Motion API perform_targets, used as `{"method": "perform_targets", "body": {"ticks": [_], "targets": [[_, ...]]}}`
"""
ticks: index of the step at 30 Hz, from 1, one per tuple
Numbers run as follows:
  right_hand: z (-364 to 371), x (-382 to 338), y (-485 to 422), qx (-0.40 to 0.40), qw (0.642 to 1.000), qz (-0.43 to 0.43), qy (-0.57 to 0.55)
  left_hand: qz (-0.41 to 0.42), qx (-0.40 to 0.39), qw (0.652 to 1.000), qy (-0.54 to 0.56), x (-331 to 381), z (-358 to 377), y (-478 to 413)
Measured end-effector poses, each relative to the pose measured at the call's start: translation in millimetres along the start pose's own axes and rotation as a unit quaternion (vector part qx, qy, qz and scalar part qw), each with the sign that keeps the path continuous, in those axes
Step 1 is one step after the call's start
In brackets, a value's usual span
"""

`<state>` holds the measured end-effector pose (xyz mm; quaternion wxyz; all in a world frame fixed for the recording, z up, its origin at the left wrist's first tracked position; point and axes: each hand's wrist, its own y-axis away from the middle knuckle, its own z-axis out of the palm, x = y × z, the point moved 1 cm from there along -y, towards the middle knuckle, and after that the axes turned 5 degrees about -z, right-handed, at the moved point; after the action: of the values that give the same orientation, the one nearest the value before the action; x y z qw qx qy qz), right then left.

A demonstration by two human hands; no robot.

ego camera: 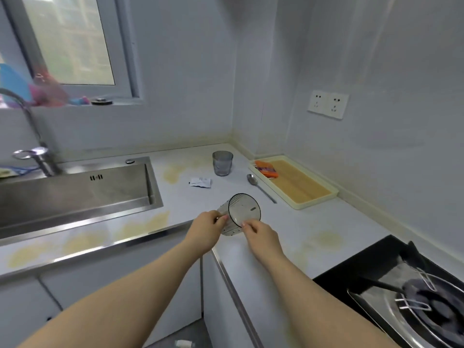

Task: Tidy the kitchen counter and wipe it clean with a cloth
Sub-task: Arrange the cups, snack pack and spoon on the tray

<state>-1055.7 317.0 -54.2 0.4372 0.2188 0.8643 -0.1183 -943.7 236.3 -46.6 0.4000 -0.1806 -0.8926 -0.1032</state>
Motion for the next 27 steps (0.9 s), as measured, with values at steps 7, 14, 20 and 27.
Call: {"method": "perform_targets", "body": {"ticks": [7, 14, 20, 27], "targets": [[6.0, -8.9, -99.8, -0.008, 0.999, 0.016, -0.049, -0.023, 0.021, 0.999, -0.031, 8.5, -7.3, -89.2], [3.2, 3.2, -177.6, 0.032, 0.995, 0.034, -0.083, -0.046, 0.013, 0.998, -0.040, 14.2, -0.6, -166.5], [-14.0, 30.3, -210.6, 0.101, 0.987, 0.083, -0.097, -0.095, 0.001, 0.995, 0.010, 7.9, 18.2, -211.3], [-23.9, 56.9, -238.8, 0.185, 0.967, 0.151, -0.091, -0.154, -0.017, 0.980, 0.127, -2.8, 46.8, -258.9]]}}
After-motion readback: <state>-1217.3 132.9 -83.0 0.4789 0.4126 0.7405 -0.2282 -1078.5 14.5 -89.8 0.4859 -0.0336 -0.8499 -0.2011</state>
